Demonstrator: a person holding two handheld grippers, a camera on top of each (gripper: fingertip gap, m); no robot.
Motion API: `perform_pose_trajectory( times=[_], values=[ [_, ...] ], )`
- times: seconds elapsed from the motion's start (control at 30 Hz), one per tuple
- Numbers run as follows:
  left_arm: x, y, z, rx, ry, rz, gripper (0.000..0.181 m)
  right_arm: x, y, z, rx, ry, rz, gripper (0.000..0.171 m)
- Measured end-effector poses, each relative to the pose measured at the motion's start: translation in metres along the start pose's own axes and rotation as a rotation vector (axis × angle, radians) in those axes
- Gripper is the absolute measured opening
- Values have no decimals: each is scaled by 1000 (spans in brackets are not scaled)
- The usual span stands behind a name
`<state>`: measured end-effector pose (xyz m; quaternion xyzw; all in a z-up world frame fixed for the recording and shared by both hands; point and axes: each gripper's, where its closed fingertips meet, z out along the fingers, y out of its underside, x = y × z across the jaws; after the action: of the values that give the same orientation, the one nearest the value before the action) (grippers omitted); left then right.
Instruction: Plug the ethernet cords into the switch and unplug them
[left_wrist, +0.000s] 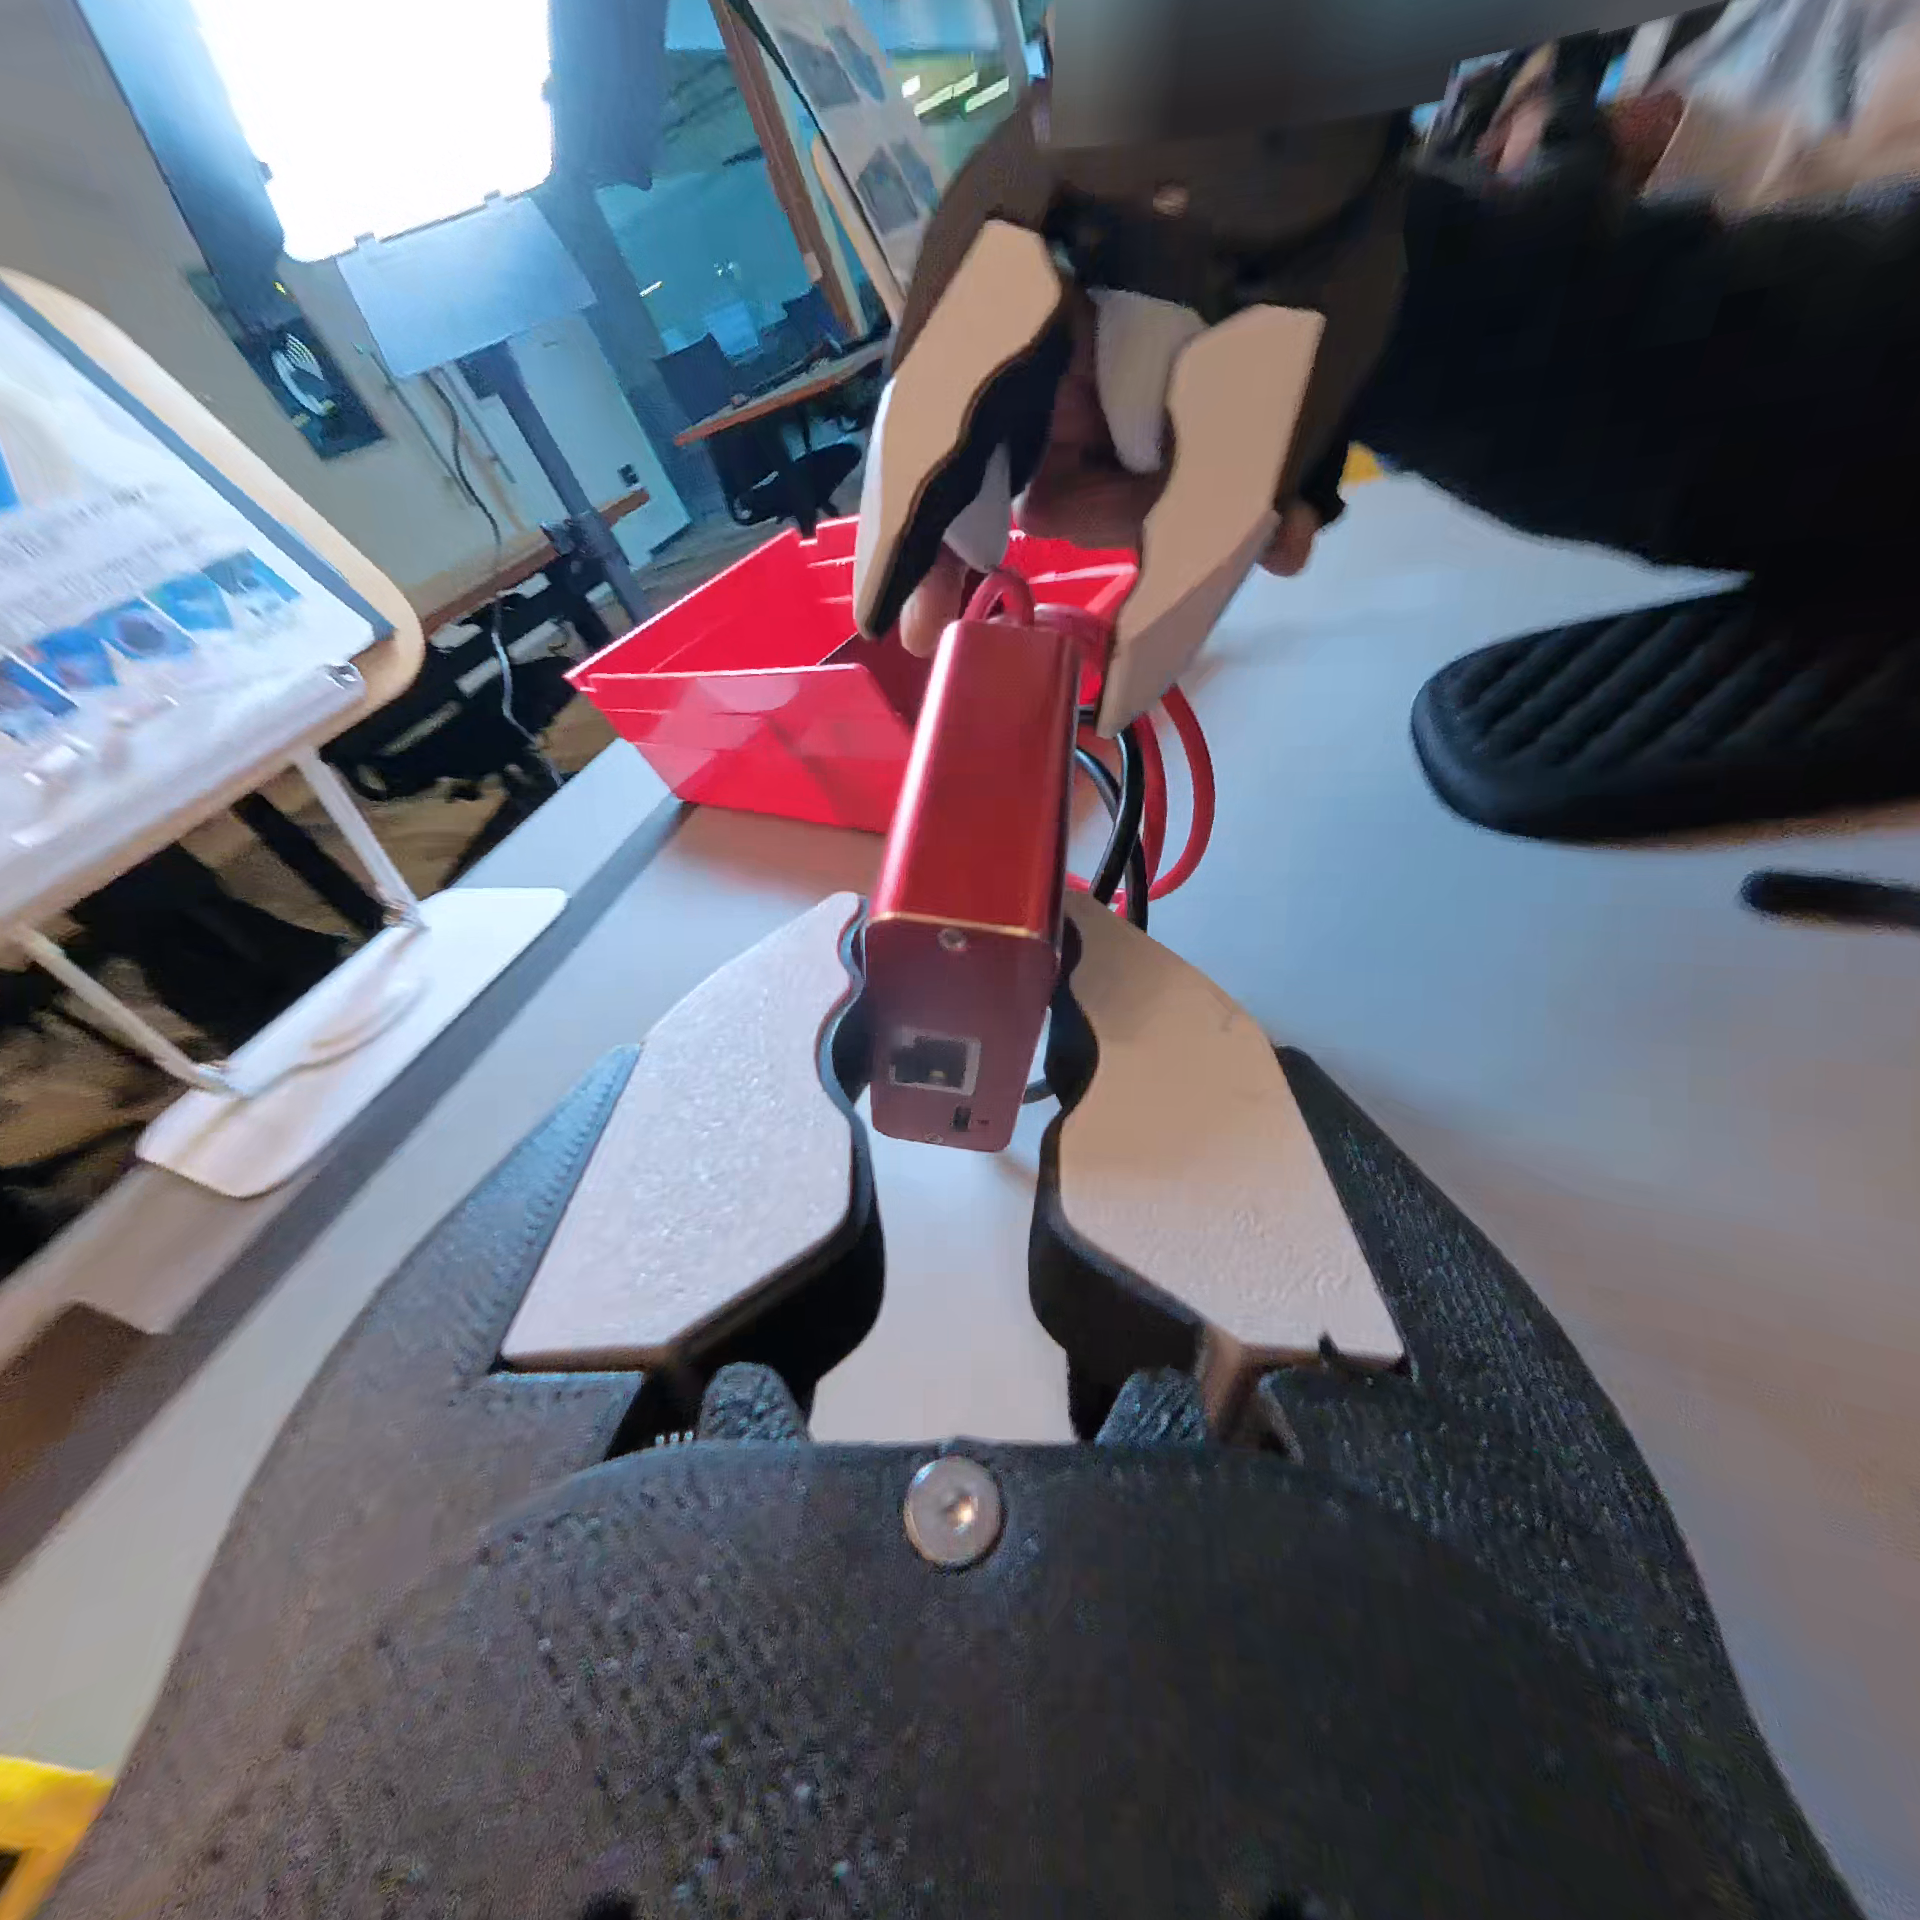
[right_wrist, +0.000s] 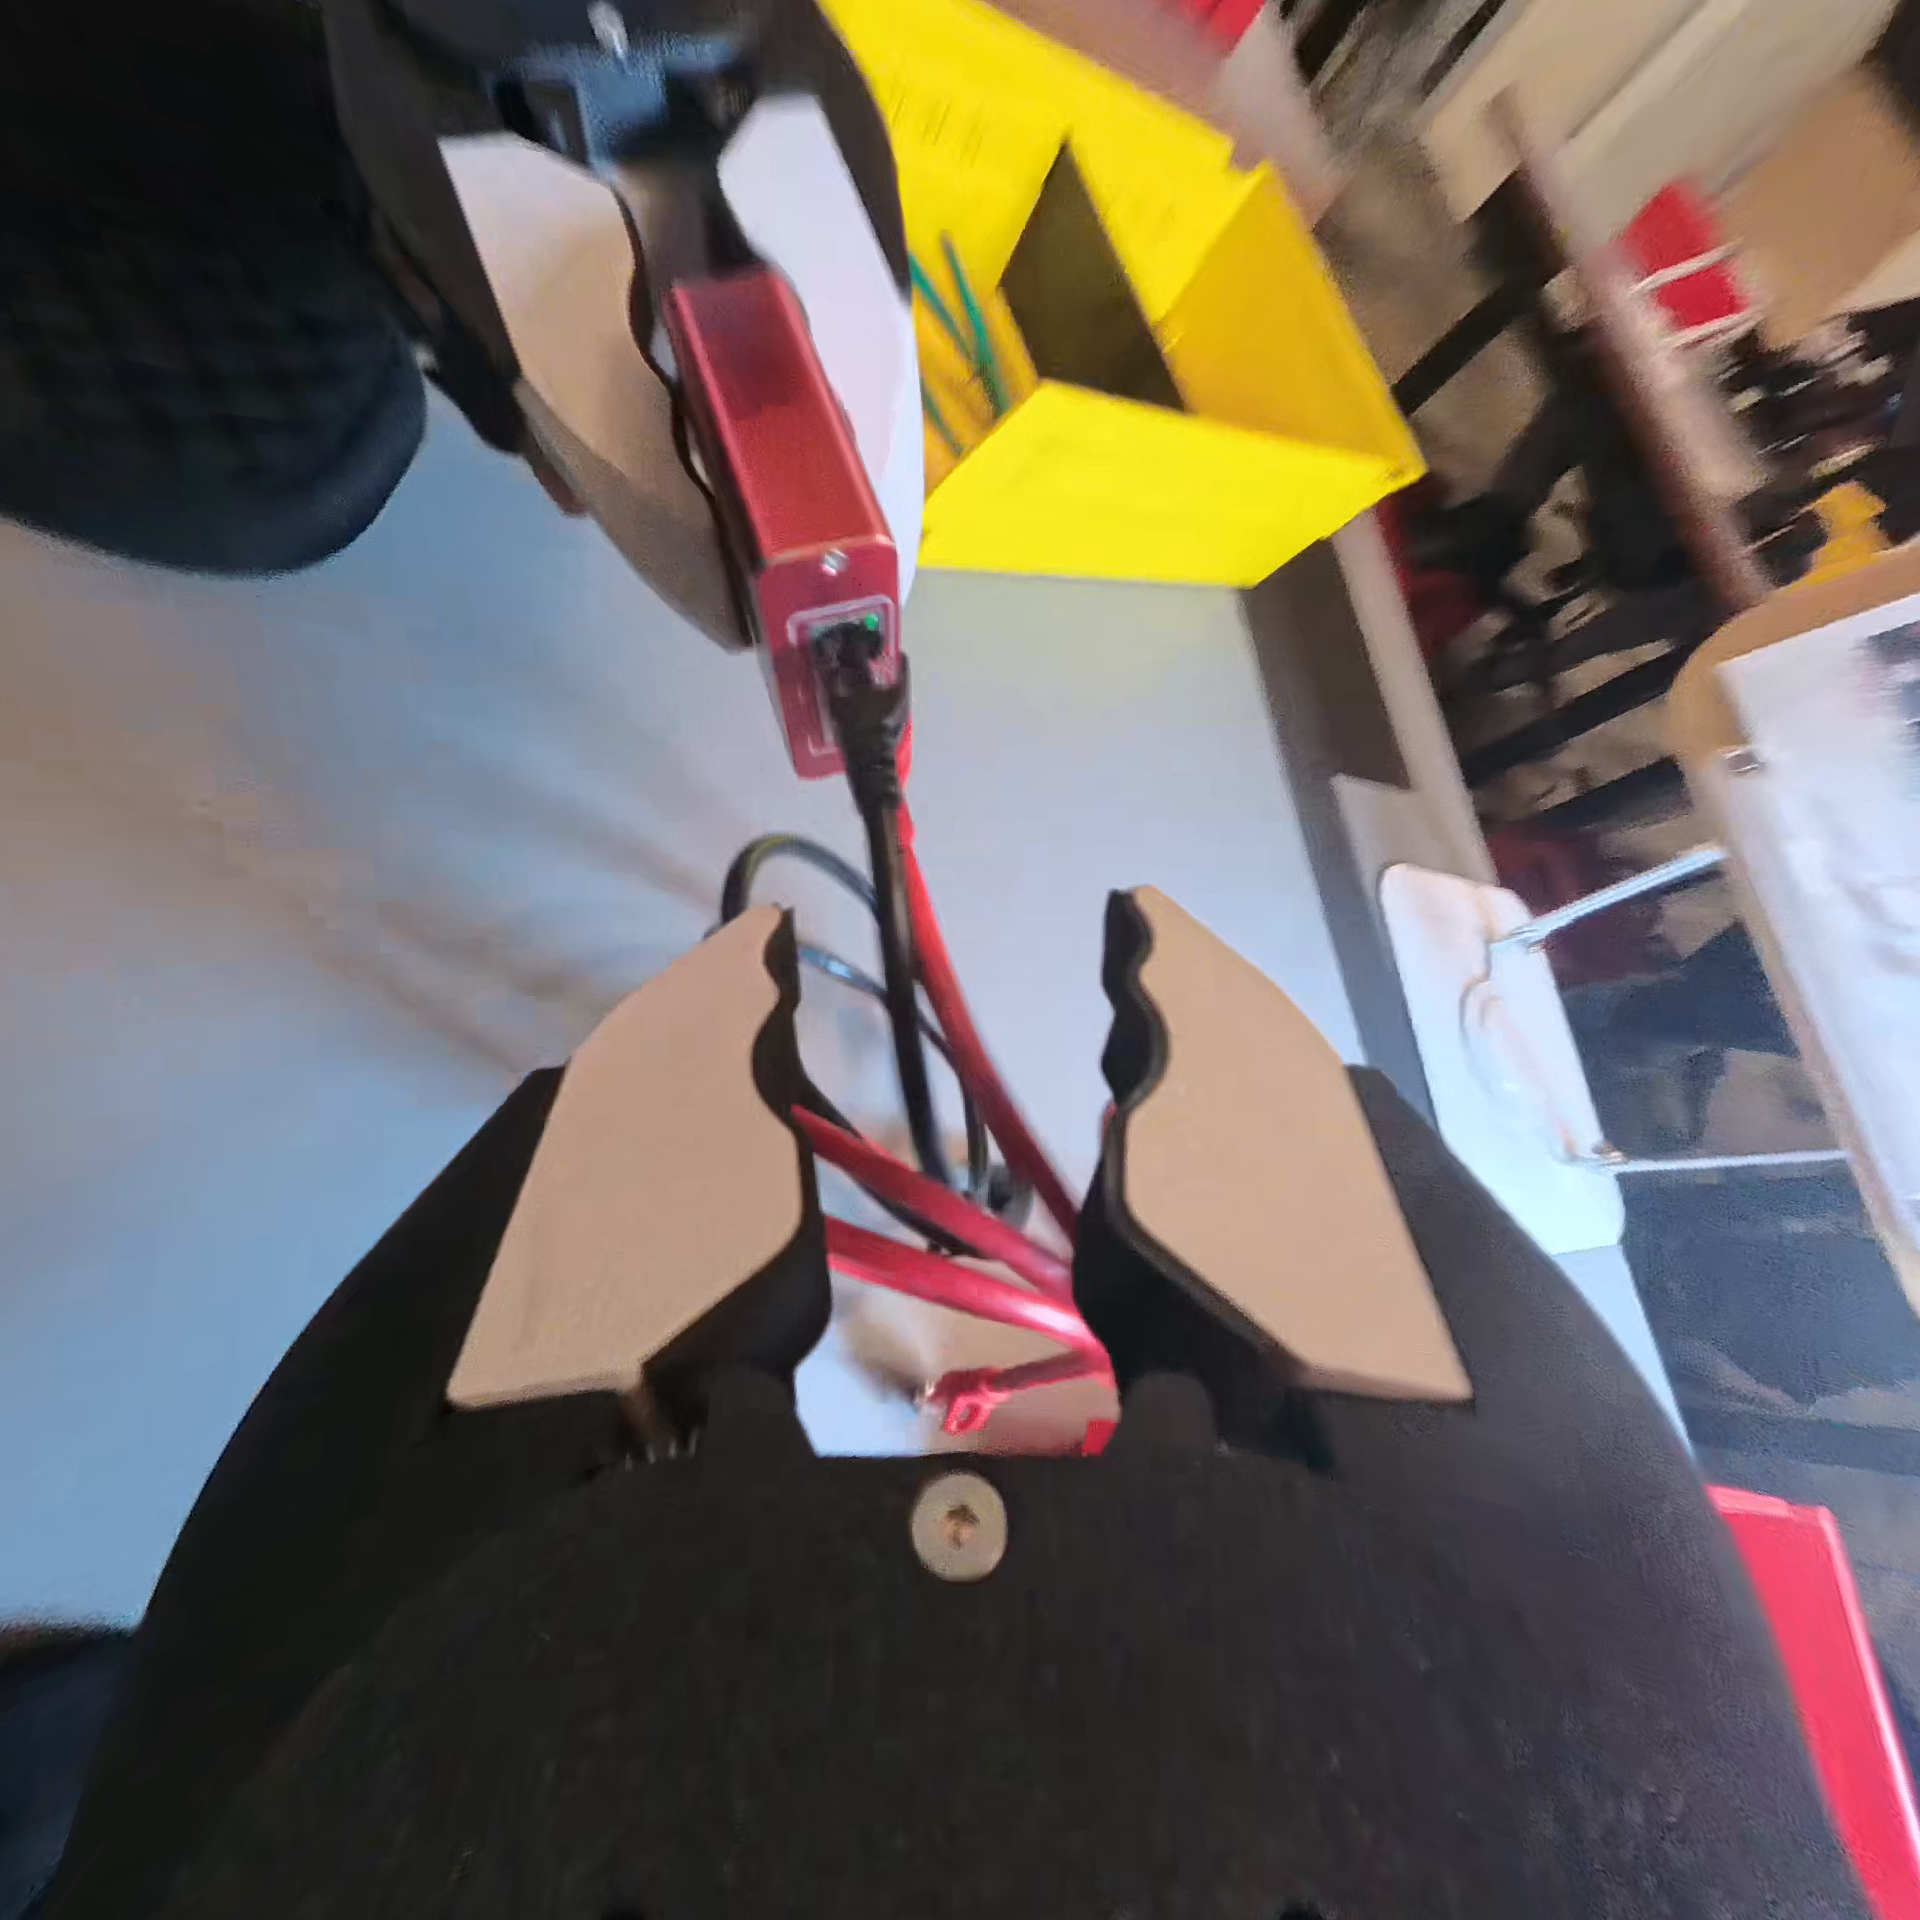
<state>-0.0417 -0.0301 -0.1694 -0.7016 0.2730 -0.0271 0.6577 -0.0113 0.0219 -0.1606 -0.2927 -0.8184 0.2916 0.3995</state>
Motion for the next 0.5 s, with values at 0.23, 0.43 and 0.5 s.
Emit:
perform_pose_trajectory(
  times=[0.23,0.43,0.5],
  values=[
    [-3,0,-1,97,101,-209,28,-12,-31,-4,117,45,-29,58],
    [-17,3,-5,120,67,-343,28,-5,-49,-8,149,166,11,32],
    [-26,2,-7,147,45,-417,27,-17,-51,-4,193,75,153,29]
  ],
)
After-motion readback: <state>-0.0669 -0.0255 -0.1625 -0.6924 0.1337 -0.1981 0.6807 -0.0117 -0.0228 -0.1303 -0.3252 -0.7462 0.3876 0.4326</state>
